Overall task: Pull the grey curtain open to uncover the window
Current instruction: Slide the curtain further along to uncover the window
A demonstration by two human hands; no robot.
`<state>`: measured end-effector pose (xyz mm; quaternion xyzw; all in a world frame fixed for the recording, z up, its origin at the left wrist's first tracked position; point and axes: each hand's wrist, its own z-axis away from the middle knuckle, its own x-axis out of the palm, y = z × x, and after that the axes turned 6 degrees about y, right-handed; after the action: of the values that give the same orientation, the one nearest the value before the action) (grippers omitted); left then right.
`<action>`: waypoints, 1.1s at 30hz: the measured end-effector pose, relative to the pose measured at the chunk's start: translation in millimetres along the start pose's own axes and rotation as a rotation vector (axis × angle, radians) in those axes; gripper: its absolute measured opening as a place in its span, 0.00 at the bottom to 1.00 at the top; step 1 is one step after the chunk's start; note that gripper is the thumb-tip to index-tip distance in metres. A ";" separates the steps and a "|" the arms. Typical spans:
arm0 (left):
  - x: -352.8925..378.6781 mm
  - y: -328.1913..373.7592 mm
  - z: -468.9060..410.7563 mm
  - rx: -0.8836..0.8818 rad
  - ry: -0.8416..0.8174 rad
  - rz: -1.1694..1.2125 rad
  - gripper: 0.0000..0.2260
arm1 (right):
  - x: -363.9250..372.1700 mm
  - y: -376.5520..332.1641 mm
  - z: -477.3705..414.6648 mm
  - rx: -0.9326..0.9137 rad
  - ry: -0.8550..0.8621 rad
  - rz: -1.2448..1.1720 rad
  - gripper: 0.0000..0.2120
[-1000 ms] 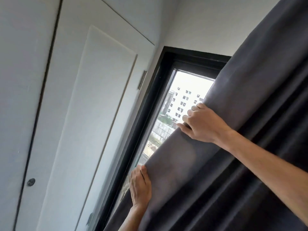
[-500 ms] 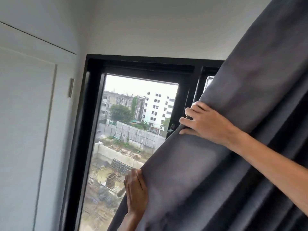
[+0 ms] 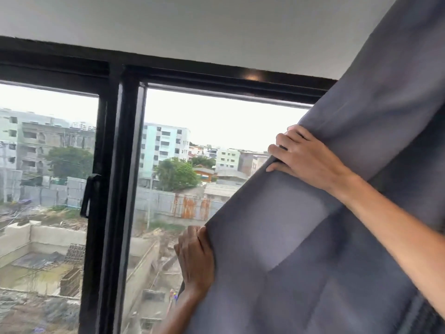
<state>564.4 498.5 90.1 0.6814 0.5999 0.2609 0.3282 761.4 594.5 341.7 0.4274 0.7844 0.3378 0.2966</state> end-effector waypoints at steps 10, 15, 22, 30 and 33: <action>117.9 124.3 86.5 -0.023 -0.218 0.176 0.15 | -24.9 124.3 145.9 0.222 -0.247 0.061 0.22; 147.3 162.4 111.7 -0.028 -0.283 0.189 0.14 | -32.6 160.4 182.6 0.253 -0.366 0.106 0.20; 180.5 185.7 125.1 -0.093 -0.383 0.242 0.14 | -34.9 189.6 201.5 0.298 -0.454 0.134 0.22; 188.8 187.6 135.6 -0.126 -0.477 0.273 0.14 | -32.8 187.0 212.9 0.304 -0.472 0.144 0.21; 188.1 186.6 137.9 -0.104 -0.511 0.267 0.13 | -30.4 184.6 216.7 0.322 -0.478 0.141 0.21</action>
<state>815.4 653.9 135.3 0.7802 0.3886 0.1525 0.4659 1025.5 702.9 362.6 0.5899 0.7041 0.1184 0.3772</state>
